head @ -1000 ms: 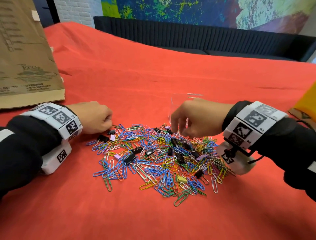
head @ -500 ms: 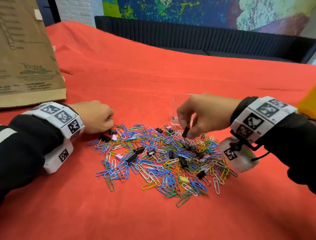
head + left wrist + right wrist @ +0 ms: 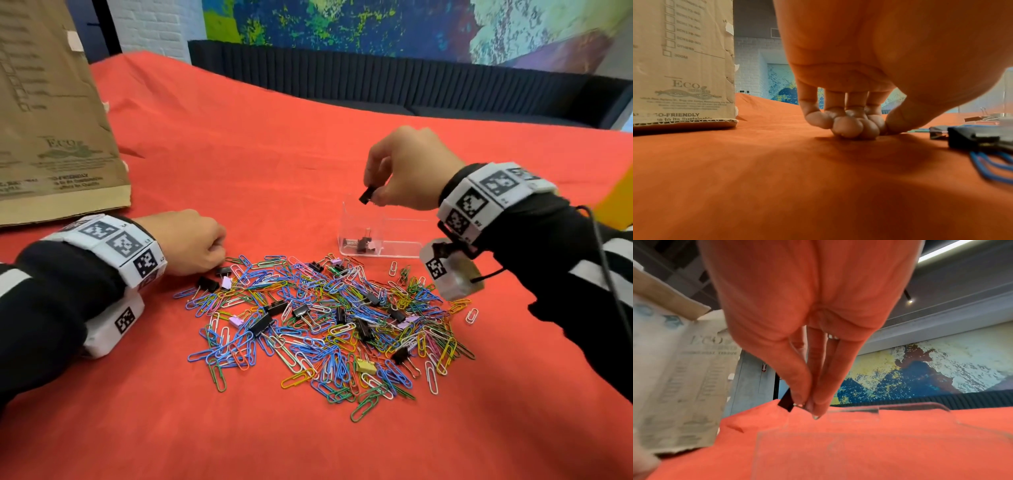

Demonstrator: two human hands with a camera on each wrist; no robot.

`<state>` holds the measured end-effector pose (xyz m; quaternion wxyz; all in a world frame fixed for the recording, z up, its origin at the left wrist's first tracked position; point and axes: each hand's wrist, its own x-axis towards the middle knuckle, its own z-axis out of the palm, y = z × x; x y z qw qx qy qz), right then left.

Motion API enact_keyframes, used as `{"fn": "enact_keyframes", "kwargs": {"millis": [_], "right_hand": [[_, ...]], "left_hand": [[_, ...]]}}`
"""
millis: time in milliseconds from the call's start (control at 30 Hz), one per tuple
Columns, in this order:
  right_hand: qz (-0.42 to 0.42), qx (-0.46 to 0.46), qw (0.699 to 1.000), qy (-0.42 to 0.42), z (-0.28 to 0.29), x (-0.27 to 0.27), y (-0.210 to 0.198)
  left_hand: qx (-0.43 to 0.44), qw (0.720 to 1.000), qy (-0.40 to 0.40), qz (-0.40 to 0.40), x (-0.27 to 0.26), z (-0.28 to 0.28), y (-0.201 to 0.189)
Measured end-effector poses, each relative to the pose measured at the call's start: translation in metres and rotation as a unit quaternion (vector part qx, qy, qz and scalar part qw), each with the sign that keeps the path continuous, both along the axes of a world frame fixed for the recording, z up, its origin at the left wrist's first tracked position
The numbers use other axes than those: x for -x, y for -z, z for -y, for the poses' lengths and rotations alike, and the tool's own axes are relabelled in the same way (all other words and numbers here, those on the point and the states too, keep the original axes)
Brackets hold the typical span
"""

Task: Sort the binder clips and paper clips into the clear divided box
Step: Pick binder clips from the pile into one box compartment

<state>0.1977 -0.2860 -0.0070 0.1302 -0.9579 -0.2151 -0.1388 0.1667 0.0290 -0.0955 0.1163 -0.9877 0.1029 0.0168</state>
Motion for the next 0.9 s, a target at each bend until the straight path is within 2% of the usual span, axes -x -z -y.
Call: {"fn": "enact_keyframes", "kwargs": {"millis": [133, 333, 400, 467, 533, 667, 767, 900], "right_hand": [[-0.027, 0.041, 0.999, 0.007, -0.006, -0.002, 0.012], [0.028, -0.014, 0.999, -0.028, -0.003, 0.010, 0.008], [0.004, 0.025, 0.996, -0.084, -0.008, 0.025, 0.011], [-0.069, 0.096, 0.982, -0.144, -0.015, 0.040, 0.020], [-0.128, 0.155, 0.966, -0.164, -0.021, 0.047, 0.033], [-0.133, 0.217, 0.953, -0.164, -0.025, 0.045, 0.053], [-0.141, 0.212, 0.955, -0.155, -0.022, 0.043, 0.054], [-0.164, 0.127, 0.968, -0.143, -0.012, 0.039, 0.045]], "left_hand": [[0.000, 1.000, 0.000, 0.003, -0.001, -0.003, 0.002], [0.009, 1.000, 0.003, 0.002, -0.003, -0.004, 0.002], [0.007, 1.000, 0.004, 0.002, -0.003, -0.003, 0.003], [0.005, 1.000, 0.004, 0.003, -0.002, -0.003, 0.002], [0.007, 1.000, 0.003, 0.003, -0.002, -0.003, 0.002], [0.005, 1.000, 0.002, 0.004, -0.002, -0.002, 0.002], [0.001, 1.000, 0.000, 0.004, 0.000, -0.001, 0.002], [0.004, 1.000, -0.007, -0.001, 0.000, 0.000, 0.000]]}}
